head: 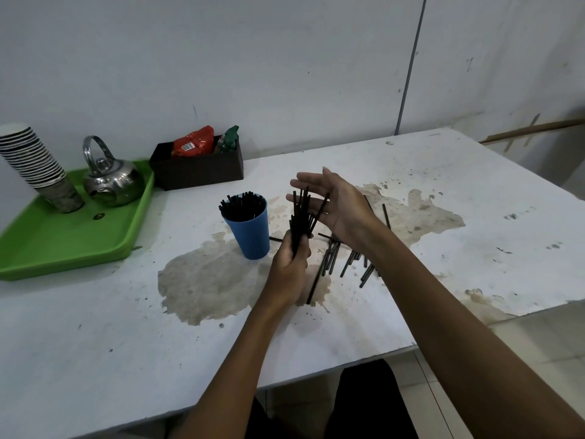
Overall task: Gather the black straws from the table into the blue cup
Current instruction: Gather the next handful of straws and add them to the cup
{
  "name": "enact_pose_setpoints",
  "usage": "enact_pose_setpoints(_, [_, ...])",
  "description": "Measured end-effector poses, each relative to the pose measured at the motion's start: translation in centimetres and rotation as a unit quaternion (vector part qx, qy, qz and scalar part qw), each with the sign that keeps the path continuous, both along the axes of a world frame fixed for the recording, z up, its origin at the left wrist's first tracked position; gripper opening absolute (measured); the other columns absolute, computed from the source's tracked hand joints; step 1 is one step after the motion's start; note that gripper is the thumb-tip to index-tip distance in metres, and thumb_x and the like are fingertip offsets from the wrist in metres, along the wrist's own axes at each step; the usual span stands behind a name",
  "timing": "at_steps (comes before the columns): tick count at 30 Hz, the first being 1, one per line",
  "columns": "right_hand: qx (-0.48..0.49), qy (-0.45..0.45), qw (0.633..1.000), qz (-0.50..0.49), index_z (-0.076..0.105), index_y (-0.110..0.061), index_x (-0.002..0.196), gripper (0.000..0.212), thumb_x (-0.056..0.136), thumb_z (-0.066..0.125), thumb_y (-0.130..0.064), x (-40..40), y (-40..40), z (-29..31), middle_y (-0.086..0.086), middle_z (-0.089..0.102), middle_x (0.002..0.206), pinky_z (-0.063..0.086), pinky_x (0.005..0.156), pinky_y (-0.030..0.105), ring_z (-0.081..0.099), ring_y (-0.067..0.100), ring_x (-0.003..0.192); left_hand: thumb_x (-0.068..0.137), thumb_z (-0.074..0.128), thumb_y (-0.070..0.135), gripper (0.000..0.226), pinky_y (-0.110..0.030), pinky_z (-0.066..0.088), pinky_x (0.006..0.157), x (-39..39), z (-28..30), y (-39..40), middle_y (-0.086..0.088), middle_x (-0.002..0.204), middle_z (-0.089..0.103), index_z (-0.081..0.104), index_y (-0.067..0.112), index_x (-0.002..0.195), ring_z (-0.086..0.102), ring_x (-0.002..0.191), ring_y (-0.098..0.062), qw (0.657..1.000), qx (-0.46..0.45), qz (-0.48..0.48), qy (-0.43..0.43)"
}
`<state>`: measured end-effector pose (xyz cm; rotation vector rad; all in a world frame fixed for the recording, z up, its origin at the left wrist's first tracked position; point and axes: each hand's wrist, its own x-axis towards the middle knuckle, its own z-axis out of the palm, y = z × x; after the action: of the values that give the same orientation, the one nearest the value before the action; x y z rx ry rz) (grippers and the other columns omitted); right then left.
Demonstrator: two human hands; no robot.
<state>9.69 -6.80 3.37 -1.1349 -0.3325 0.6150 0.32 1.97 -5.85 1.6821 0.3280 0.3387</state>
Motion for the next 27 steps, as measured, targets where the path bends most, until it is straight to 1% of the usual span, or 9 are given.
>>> enact_pose_setpoints(4, [-0.013, 0.007, 1.0, 0.025, 0.059, -0.002, 0.126, 0.046, 0.106, 0.031, -0.031, -0.1, 0.0, -0.1, 0.016, 0.069, 0.121, 0.051, 0.098, 0.039, 0.067, 0.028, 0.112, 0.097, 0.04, 0.053, 0.032, -0.019, 0.039, 0.061, -0.1, 0.1, 0.2, 0.018, 0.063, 0.045, 0.051, 0.026, 0.109, 0.045, 0.062, -0.002, 1.0, 0.019, -0.008, 0.0])
enact_pose_setpoints(8, [-0.082, -0.053, 0.994, 0.04, 0.064, -0.007, 0.119, 0.043, 0.106, 0.031, -0.03, 0.1, 0.5, -0.3, 0.01, 0.073, 0.113, 0.048, 0.103, 0.037, 0.067, 0.019, 0.112, 0.094, 0.045, 0.055, 0.041, -0.036, 0.045, 0.06, 0.0, 0.1, 0.4, -0.005, 0.069, 0.048, 0.053, 0.02, 0.115, 0.05, 0.059, -0.016, 0.999, 0.027, -0.016, -0.01])
enact_pose_setpoints(11, [-0.18, -0.139, 0.971, 0.069, 0.067, -0.016, 0.115, 0.042, 0.106, 0.032, -0.037, 0.2, 0.9, -0.1, -0.001, 0.074, 0.113, 0.041, 0.11, 0.035, 0.064, 0.009, 0.115, 0.096, 0.051, 0.047, 0.019, -0.025, 0.036, 0.054, 0.0, 0.1, 0.5, 0.013, 0.059, 0.044, 0.052, 0.028, 0.098, 0.041, 0.053, -0.005, 0.999, 0.03, -0.013, -0.032])
enact_pose_setpoints(15, [-0.249, -0.221, 0.94, 0.078, 0.072, -0.027, 0.104, 0.036, 0.103, 0.038, -0.038, 0.2, 1.3, 0.0, -0.008, 0.071, 0.118, 0.037, 0.113, 0.037, 0.061, 0.009, 0.117, 0.093, 0.06, 0.043, 0.013, -0.025, 0.039, 0.06, 0.2, 0.2, 0.7, 0.013, 0.063, 0.048, 0.057, 0.03, 0.094, 0.045, 0.058, -0.006, 0.999, 0.032, 0.019, -0.034])
enact_pose_setpoints(19, [-0.203, -0.171, 0.959, 0.099, 0.063, -0.01, 0.123, 0.03, 0.103, 0.043, -0.02, -0.1, 1.6, 0.0, 0.006, 0.071, 0.119, 0.053, 0.095, 0.03, 0.068, 0.019, 0.109, 0.095, 0.059, 0.037, 0.009, -0.024, 0.039, 0.056, 0.2, 0.6, 0.7, 0.017, 0.054, 0.052, 0.059, 0.042, 0.102, 0.046, 0.054, -0.004, 0.998, 0.004, 0.048, -0.036])
enact_pose_setpoints(22, [-0.182, -0.145, 0.967, 0.108, 0.058, -0.007, 0.127, 0.03, 0.102, 0.042, -0.011, -0.6, 1.6, 0.0, 0.009, 0.072, 0.115, 0.053, 0.081, 0.024, 0.069, 0.021, 0.108, 0.094, 0.062, 0.035, 0.021, -0.033, 0.046, 0.056, 0.1, 0.7, 0.7, -0.009, 0.071, 0.056, 0.061, 0.04, 0.114, 0.053, 0.059, -0.016, 0.998, -0.019, 0.057, -0.032])
enact_pose_setpoints(23, [-0.182, -0.143, 0.967, 0.105, 0.058, -0.008, 0.127, 0.03, 0.101, 0.043, -0.01, -0.6, 1.6, 0.0, 0.008, 0.073, 0.113, 0.052, 0.08, 0.024, 0.068, 0.022, 0.109, 0.093, 0.063, 0.035, 0.024, -0.029, 0.045, 0.054, 0.0, 0.7, 0.8, -0.012, 0.074, 0.054, 0.061, 0.037, 0.117, 0.052, 0.057, -0.013, 0.998, -0.025, 0.057, -0.032])
enact_pose_setpoints(25, [-0.185, -0.142, 0.968, 0.097, 0.058, -0.012, 0.126, 0.03, 0.098, 0.046, -0.01, -0.4, 1.7, 0.0, 0.006, 0.074, 0.111, 0.052, 0.084, 0.029, 0.065, 0.024, 0.114, 0.094, 0.062, 0.034, 0.027, -0.019, 0.038, 0.05, -0.2, 0.8, 0.7, 0.001, 0.055, 0.047, 0.061, 0.033, 0.121, 0.047, 0.053, -0.004, 0.998, -0.029, 0.058, -0.024])
enact_pose_setpoints(27, [-0.194, -0.147, 0.966, 0.089, 0.062, -0.017, 0.12, 0.028, 0.093, 0.054, -0.017, -0.2, 1.8, -0.1, 0.005, 0.073, 0.114, 0.051, 0.098, 0.039, 0.064, 0.024, 0.116, 0.095, 0.06, 0.035, 0.029, -0.016, 0.036, 0.048, -0.2, 0.7, 0.7, 0.015, 0.048, 0.047, 0.062, 0.031, 0.123, 0.044, 0.049, -0.003, 0.998, -0.025, 0.061, -0.013])
